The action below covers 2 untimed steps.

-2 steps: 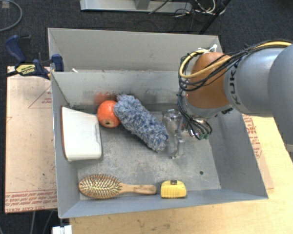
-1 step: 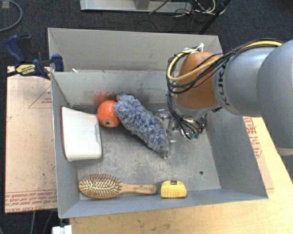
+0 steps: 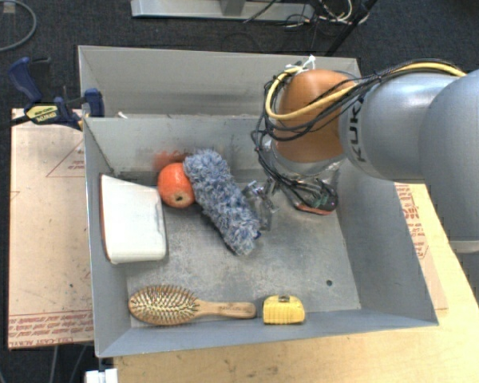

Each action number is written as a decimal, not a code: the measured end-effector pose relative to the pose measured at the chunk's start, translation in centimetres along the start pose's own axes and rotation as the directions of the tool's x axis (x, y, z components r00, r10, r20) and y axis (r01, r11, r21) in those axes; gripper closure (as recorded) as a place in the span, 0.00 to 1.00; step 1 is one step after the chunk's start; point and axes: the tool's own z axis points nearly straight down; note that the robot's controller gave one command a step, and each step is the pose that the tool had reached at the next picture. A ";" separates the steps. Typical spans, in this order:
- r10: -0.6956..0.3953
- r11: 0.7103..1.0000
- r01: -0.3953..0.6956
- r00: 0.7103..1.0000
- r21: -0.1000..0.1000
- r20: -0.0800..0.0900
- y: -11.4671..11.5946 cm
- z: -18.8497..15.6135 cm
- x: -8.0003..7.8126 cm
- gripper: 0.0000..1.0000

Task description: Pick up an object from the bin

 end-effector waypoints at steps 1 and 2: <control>0.000 1.000 0.000 1.000 0.000 0.000 0.0 0.0 0.0 1.00; -0.038 0.999 0.038 0.999 -0.003 -0.002 0.0 -3.2 0.9 1.00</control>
Offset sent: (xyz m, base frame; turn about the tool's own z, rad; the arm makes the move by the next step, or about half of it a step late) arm -0.0110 -0.0084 0.0516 -0.0588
